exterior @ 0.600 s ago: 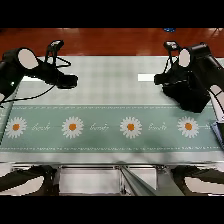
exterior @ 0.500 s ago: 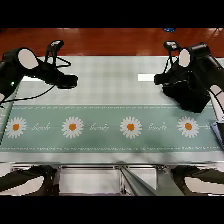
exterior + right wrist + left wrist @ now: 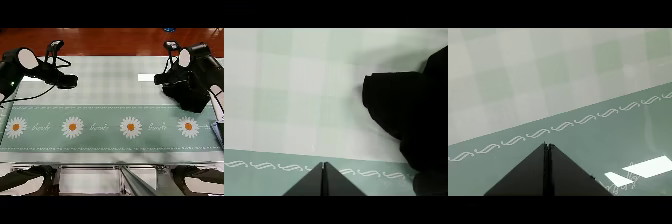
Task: Fold the shirts.
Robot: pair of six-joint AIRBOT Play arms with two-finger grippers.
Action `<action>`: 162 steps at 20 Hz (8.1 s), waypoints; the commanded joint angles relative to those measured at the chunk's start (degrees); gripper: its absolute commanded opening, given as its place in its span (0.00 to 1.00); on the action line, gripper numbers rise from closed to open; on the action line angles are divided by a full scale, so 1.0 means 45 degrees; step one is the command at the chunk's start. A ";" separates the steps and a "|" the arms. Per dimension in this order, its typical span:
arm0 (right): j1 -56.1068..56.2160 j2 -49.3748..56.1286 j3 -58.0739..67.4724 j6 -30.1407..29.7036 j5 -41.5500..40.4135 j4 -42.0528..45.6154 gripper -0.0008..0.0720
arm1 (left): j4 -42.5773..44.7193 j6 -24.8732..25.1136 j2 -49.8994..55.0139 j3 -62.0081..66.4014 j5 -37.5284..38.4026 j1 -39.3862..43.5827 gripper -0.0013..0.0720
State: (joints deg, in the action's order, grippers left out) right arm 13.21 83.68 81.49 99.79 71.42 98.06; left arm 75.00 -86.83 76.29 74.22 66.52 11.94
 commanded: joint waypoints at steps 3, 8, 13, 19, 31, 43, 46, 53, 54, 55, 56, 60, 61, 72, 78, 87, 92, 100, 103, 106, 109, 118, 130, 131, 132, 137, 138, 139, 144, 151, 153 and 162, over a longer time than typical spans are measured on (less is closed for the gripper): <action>0.0010 0.0005 0.0010 0.0000 0.0000 0.0000 0.05 | 0.0005 -0.0005 0.0005 -0.0005 -0.0005 -0.0005 0.05; 0.0010 0.0005 0.0010 -0.0015 -0.1389 0.0029 0.05 | 0.0015 0.0044 0.0015 -0.0005 -0.1161 -0.0005 0.05; -0.0170 0.0049 0.0010 0.2011 -0.3759 0.5916 0.59 | 0.0559 -0.0010 0.0340 0.0000 -0.4381 -0.0325 0.71; -0.4405 0.0097 -0.0321 0.3123 -0.3031 0.4371 0.57 | 0.0777 -0.0015 0.0942 -0.0005 -0.4697 -0.1156 0.71; -0.6455 0.2263 -0.3186 -0.2098 -0.4255 -0.4585 0.11 | 0.0005 -0.0015 0.2132 0.0486 -0.3769 -0.1083 0.71; -0.6450 -0.2633 0.4779 -0.4527 -0.1914 -0.8257 0.05 | 0.0010 -0.0053 -0.1588 0.4041 0.2579 -0.3628 0.71; -0.6455 -0.3492 0.6601 -0.4765 -0.1651 -0.9583 0.05 | 0.0053 0.0039 -0.3517 0.1467 0.2200 -0.3619 0.70; -0.6241 -0.3900 0.8286 -0.5391 -0.0811 -1.3080 0.05 | -0.0680 -0.0539 -0.7427 -0.4789 -0.0189 -0.3682 0.70; -0.5775 -0.3910 0.8286 -0.5406 -0.0743 -1.2823 0.05 | -0.0923 -0.0534 -0.7698 -0.5275 -0.0272 -0.3682 0.71; -0.5013 -0.3876 0.8286 -0.5396 -0.0529 -1.2366 0.05 | -0.1083 -0.0539 -0.7902 -0.5688 -0.0364 -0.3682 0.71; -0.4138 -0.3827 0.8267 -0.5391 -0.0253 -1.1861 0.05 | -0.1171 -0.0539 -0.8009 -0.5955 -0.0452 -0.3682 0.71; 0.0189 -0.3677 0.7169 -0.5255 0.0199 -0.9253 0.05 | -0.1253 -0.0539 -0.8024 -0.6120 -0.0665 -0.3682 0.70; 0.1049 -0.3546 0.6717 -0.5003 0.0262 -0.8451 0.05 | -0.1243 -0.0539 -0.8024 -0.6120 -0.0748 -0.3682 0.70; 0.4653 0.0656 -0.0840 -0.3934 -0.1676 -0.8786 0.06 | -0.1880 -0.0534 -0.7975 -0.6227 -0.0549 -0.3575 0.71; 0.2618 0.0563 -0.0029 -0.3468 -0.0690 -0.7684 0.57 | -0.1972 -0.0534 -0.7495 -0.6630 -0.1025 -0.2497 0.71; -0.5285 -0.4347 -0.4303 -0.3007 -0.1763 -0.6353 0.57 | -0.6766 0.1792 -0.4367 -0.6533 -0.2069 -0.2871 0.71; -0.5455 -0.5231 -0.7859 -0.3735 -0.2229 -0.7626 0.57 | -0.9044 0.3531 -0.0053 -0.5387 -0.1991 -0.2720 0.71; -0.5343 -0.5299 -0.9248 -0.4158 -0.2268 -0.8704 0.57 | -0.9204 0.3721 0.3861 -0.2574 -0.0058 -0.0690 0.71; -0.5343 -0.5299 -1.0001 -0.4313 -0.2263 -0.9292 0.57 | -0.9204 0.3915 0.5183 -0.1195 0.2016 -0.0452 0.47; -0.4988 -0.5299 -1.1001 -0.4687 -0.2011 -1.0545 0.57 | -0.9199 0.4265 0.5561 -0.0359 0.2463 -0.0491 0.05; -0.2594 -0.5294 -1.1259 -0.4197 -0.2953 -1.0720 0.57 | -0.9199 0.4347 0.5557 0.0199 0.2472 -0.0559 0.04; 0.0801 -0.2186 -0.9811 -0.3711 -0.5833 -1.2818 0.57 | -0.9199 0.4342 0.5552 0.0345 0.2467 -0.0559 0.04; -0.0063 -0.1107 -0.0724 -0.3507 -0.2074 -0.9355 0.05 | -1.0015 0.3225 0.3473 0.4075 0.1792 -0.2686 0.04; -0.0432 -0.1234 0.1039 -0.3497 -0.1418 -0.8918 0.05 | -1.0642 0.3007 0.2977 0.4789 0.1321 -0.3084 0.04; -0.0743 -0.1248 0.2812 -0.3395 -0.0743 -0.8563 0.05 | -1.1380 0.2885 0.2487 0.5479 0.0860 -0.3483 0.04; -0.1404 -0.2035 0.9894 -0.2939 0.1656 -0.6300 0.05 | -1.2337 0.2958 -0.0296 0.8194 0.0107 -0.5659 0.04; -0.1404 -0.2832 0.9806 -0.2948 0.1496 -0.6183 0.05 | -1.2337 0.2958 -0.0986 0.8408 0.0102 -0.6188 0.04; -0.1404 -0.3555 0.9724 -0.2992 0.1496 -0.5911 0.05 | -1.2337 0.3050 -0.1705 0.8524 0.0117 -0.6722 0.04; -0.1404 -0.6951 0.9554 -0.3220 0.1447 -0.5066 0.05 | -1.2284 0.3580 -0.5183 0.8524 0.0593 -0.8772 0.04; -0.1404 -0.8937 0.9554 -0.2662 0.3313 -0.3274 0.05 | -0.7815 0.2701 -0.8485 0.8374 0.1987 -0.8728 0.04; -0.1404 -0.8995 0.8782 -0.2453 0.3769 -0.3079 0.05 | -0.6853 0.2448 -0.9000 0.7864 0.2045 -0.7830 0.04; -0.1404 -0.5911 0.2098 -0.2472 0.0457 -0.3929 0.05 | -0.6324 0.2521 -0.8024 -0.0874 0.1161 -0.6377 0.04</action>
State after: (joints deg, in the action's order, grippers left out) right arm 6.92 50.48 97.82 88.75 79.66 82.13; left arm 45.65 -76.05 36.80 83.61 74.83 -17.47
